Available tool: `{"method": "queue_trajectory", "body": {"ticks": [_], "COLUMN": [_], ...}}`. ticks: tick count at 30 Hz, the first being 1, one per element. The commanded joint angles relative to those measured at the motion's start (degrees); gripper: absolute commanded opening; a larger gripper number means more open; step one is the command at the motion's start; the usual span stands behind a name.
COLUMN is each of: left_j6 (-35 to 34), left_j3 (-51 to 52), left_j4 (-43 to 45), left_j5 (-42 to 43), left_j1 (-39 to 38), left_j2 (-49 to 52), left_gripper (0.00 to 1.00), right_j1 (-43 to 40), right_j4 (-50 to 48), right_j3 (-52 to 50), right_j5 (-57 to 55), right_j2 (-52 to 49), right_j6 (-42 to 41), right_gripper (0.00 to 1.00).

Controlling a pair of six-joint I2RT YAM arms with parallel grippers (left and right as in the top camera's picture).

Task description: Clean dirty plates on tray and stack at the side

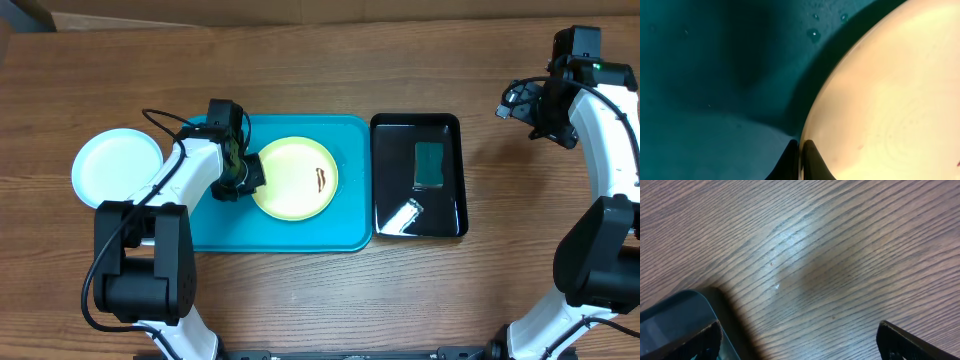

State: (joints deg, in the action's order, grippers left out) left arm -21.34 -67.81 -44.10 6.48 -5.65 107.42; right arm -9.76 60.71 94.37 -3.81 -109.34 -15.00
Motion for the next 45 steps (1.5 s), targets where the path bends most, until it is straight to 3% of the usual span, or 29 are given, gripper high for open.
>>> {"method": "queue_trajectory", "body": {"ticks": [1, 8, 11, 13, 17, 26, 35, 41, 45], "left_j6": [-2.49, 2.19, 3.72, 3.76, 3.54, -7.08, -8.57, -6.99, -6.08], "left_j3": [2.01, 2.01, 2.01, 2.01, 2.01, 2.01, 2.03, 2.05, 2.03], "left_j4": [0.0, 5.14, 5.55, 5.35, 5.31, 4.76, 5.29, 5.11, 5.01], "left_j5": [2.51, 2.29, 1.33, -0.46, -1.4, -1.33, 1.05, 1.09, 1.6], "left_j1": [-0.22, 0.11, 0.11, 0.11, 0.39, 1.62, 2.1, 2.01, 1.84], "left_j2": [0.9, 0.9, 0.9, 0.9, 0.9, 0.9, 0.9, 0.9, 0.9], "left_gripper": [0.05, 0.28, 0.2, 0.04, 0.04, 0.04, 0.04, 0.04, 0.04], "right_j1": [-0.11, -0.11, -0.11, -0.11, -0.11, -0.11, -0.11, -0.11, 0.92], "right_j4": [-0.17, -0.17, -0.17, -0.17, -0.17, -0.17, -0.17, 4.72, 8.48], "right_j3": [0.48, 0.48, 0.48, 0.48, 0.48, 0.48, 0.48, 0.55, 0.55], "right_j5": [0.04, 0.04, 0.04, 0.04, 0.04, 0.04, 0.09, 14.43, 21.09], "right_j2": [1.01, 1.01, 1.01, 1.01, 1.01, 1.01, 1.01, 1.01, 1.11], "right_j6": [-0.44, -0.44, -0.44, -0.44, -0.44, -0.44, -0.5, 0.98, 4.59], "right_gripper": [1.0, 1.0, 1.0, 1.0, 1.0, 1.0, 1.0, 1.0, 0.78]}}
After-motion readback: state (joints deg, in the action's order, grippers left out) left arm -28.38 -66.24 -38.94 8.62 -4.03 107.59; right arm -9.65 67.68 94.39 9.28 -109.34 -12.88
